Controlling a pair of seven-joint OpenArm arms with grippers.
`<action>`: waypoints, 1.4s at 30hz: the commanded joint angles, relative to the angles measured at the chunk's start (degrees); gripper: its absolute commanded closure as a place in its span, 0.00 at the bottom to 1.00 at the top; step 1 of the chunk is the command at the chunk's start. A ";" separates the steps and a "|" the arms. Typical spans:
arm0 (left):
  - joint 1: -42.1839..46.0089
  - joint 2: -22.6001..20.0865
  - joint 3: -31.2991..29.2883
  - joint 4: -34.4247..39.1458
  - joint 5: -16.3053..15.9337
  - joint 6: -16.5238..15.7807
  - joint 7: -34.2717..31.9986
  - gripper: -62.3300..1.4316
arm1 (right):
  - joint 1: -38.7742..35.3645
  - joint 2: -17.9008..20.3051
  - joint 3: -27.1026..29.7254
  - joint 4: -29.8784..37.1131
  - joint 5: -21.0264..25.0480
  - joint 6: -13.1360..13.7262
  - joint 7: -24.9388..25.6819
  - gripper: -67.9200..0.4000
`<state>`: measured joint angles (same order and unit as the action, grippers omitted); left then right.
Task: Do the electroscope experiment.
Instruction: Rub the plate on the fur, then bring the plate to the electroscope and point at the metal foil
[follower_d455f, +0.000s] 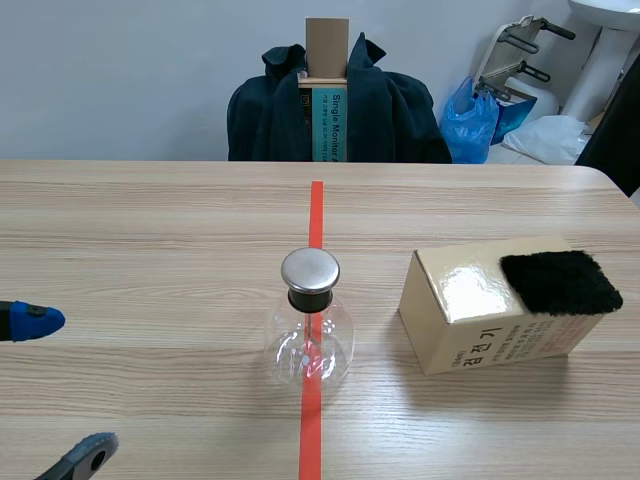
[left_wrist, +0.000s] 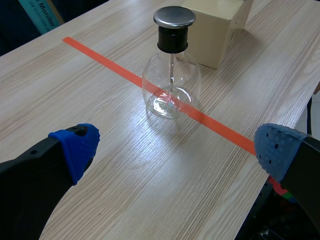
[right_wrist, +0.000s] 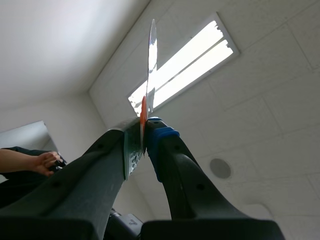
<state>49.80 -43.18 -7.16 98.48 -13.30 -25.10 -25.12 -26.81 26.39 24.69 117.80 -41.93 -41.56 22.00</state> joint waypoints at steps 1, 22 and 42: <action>-0.17 0.31 -0.15 0.59 -0.57 0.11 -0.79 0.00 | 2.36 1.07 0.22 0.81 0.44 -3.30 -0.28 0.98; -20.06 3.37 13.46 -11.72 -0.55 -0.13 5.70 0.87 | 13.18 1.01 -20.31 1.62 -0.09 7.15 -2.56 0.98; -43.01 13.00 32.87 -31.32 2.45 -0.09 3.93 0.93 | 10.23 1.03 -44.44 -5.99 -11.19 7.37 -4.35 0.98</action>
<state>6.81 -30.52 25.93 66.39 -10.28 -25.15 -20.18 -16.21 26.39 -20.03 111.44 -53.04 -33.61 17.85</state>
